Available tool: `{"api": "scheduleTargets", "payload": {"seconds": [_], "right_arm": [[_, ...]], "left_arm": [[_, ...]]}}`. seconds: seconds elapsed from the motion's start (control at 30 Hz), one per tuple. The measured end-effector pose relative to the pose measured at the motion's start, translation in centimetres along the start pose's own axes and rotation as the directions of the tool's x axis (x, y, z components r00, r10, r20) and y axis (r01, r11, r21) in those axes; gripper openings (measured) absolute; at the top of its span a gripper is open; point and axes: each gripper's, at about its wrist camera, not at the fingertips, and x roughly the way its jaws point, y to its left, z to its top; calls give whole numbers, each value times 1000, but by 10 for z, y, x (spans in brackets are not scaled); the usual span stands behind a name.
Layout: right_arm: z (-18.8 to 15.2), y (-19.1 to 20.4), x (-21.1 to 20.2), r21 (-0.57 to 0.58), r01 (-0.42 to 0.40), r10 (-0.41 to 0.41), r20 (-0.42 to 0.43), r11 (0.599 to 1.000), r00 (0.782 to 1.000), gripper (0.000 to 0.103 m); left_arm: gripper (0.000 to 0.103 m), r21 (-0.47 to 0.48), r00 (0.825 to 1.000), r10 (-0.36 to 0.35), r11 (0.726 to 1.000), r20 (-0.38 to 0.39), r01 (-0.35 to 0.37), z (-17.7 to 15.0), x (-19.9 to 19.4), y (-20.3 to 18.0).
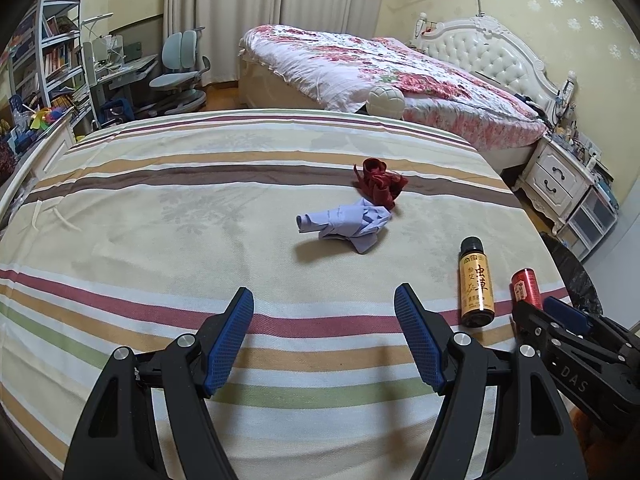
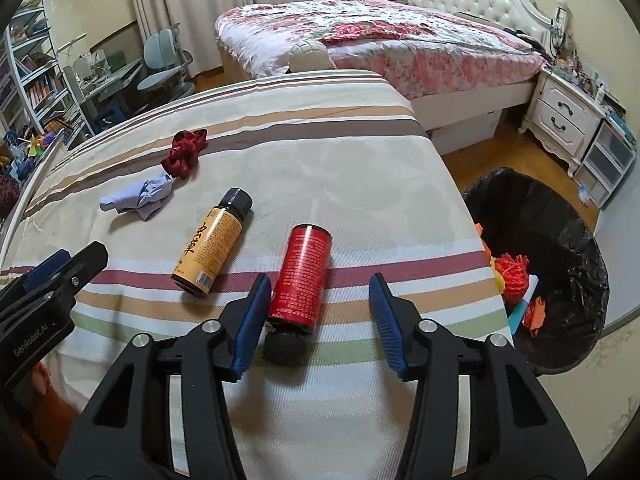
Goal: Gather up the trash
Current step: 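Grasp the red cylinder with the right gripper, then grasp the gold bottle with the left gripper while the right holds the red cylinder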
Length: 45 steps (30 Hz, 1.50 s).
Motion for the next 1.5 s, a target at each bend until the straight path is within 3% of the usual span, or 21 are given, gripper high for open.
{"api": "scheduleTargets", "payload": {"seconds": [0.03,0.1,0.57,0.97,1.2,1.33,1.5], "right_arm": [[0,1,2,-7,-2,2,-5,1000,1000,30],[1,1,2,-22,7,-7,1,1000,1000,24],[8,-45,5,27,20,-20,15,999,1000,24],[9,-53,7,27,-22,21,28,999,999,24],[10,-54,7,25,-32,31,33,999,999,24],[9,-53,7,20,-26,25,36,999,999,24],[8,-52,6,21,-21,20,39,1000,999,24]], "left_arm": [[71,5,1000,-4,1000,0,4,0,0,-2],[71,13,1000,-10,1000,0,10,1,0,-6],[71,105,998,-59,993,-7,59,3,3,-60],[70,143,997,-46,988,-67,56,7,33,-88],[47,173,995,-49,983,-90,64,6,40,-95],[25,188,995,-66,979,-77,79,5,39,-96],[25,189,995,-75,978,-72,88,4,38,-95]]}}
